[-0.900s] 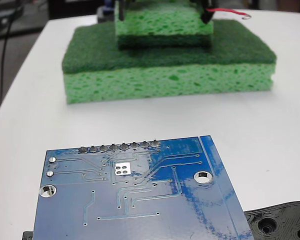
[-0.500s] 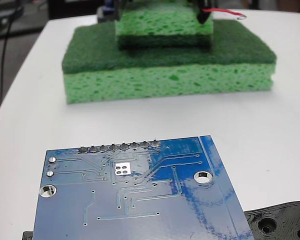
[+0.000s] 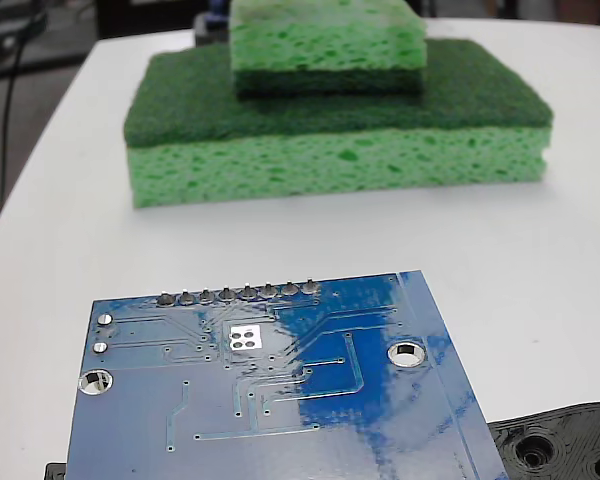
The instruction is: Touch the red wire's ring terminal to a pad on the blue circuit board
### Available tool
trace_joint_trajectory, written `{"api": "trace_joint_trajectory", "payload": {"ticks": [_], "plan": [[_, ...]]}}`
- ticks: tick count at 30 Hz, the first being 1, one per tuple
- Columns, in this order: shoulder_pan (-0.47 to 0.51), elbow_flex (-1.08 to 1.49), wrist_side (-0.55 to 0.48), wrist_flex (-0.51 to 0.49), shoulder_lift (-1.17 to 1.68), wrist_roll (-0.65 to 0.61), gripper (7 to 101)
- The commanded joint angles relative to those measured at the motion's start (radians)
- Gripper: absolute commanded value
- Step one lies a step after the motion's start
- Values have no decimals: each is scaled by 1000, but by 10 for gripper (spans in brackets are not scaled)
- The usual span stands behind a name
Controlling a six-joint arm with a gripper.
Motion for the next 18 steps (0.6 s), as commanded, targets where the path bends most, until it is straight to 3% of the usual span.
{"api": "trace_joint_trajectory", "payload": {"ticks": [1, 11, 18], "plan": [[18, -86, 11, 2, -49, 5, 1003], [140, -491, -12, -21, -592, -23, 1003], [160, -569, 12, -101, -810, 35, 1003]]}}
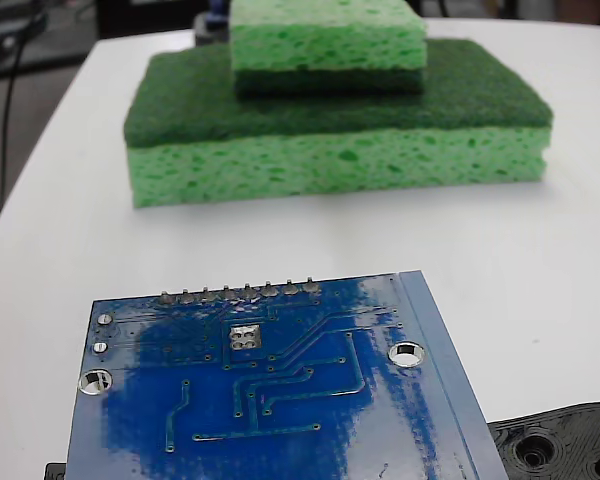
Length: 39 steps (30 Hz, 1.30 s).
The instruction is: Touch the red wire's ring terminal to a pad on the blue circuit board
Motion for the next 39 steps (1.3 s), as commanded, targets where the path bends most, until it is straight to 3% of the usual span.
{"api": "trace_joint_trajectory", "payload": {"ticks": [1, 5, 15, 22, 39], "plan": [[0, -25, 17, -32, -64, 23, 1003], [-18, -86, 46, -37, -158, 52, 1003], [-124, -262, 199, 101, -314, 118, 1003], [-129, -321, 225, 169, -397, 149, 1003], [-164, -341, 265, 193, -463, 216, 1003]]}}
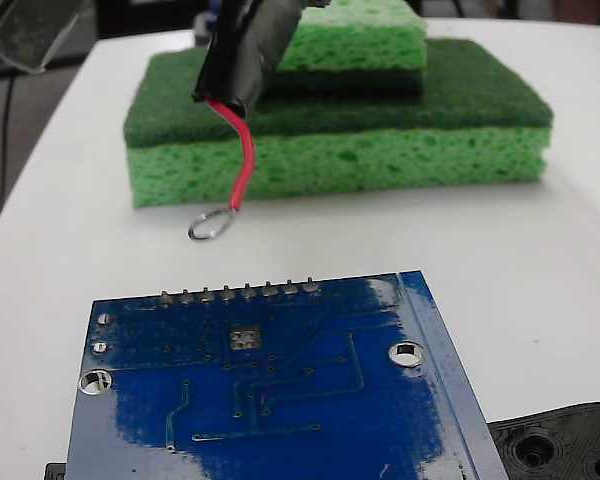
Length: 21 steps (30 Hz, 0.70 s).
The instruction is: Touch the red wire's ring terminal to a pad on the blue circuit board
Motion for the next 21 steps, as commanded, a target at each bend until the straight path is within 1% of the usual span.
{"api": "trace_joint_trajectory", "payload": {"ticks": [1, 6, 21], "plan": [[-3, -15, -2, -3, -9, 0, 1003], [-5, -11, -6, -23, -26, 3, 1003], [-14, -9, 5, -28, -49, 15, 1003]]}}
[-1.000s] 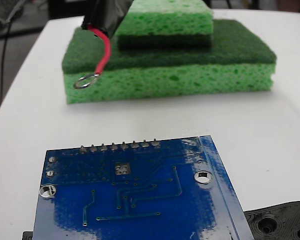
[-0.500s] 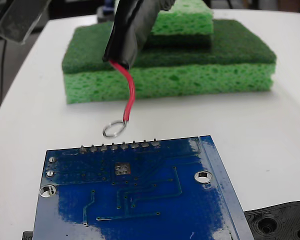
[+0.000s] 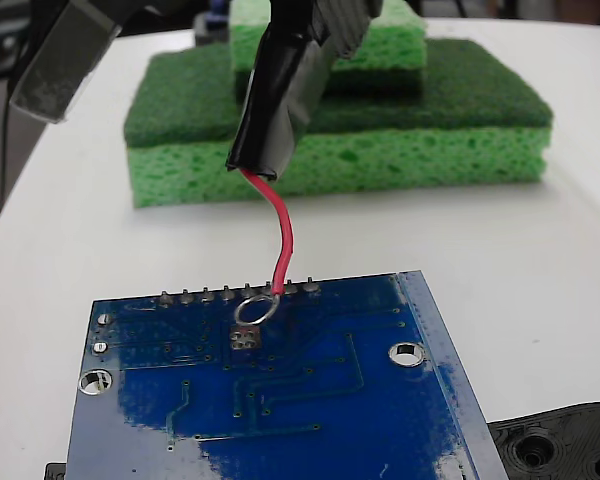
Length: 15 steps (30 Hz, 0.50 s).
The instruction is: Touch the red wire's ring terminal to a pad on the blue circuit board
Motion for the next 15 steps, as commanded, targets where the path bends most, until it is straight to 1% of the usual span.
{"api": "trace_joint_trajectory", "payload": {"ticks": [1, 15], "plan": [[2, -5, 3, 0, 2, 2, 1003], [11, -2, 0, -2, -5, 2, 1003]]}}
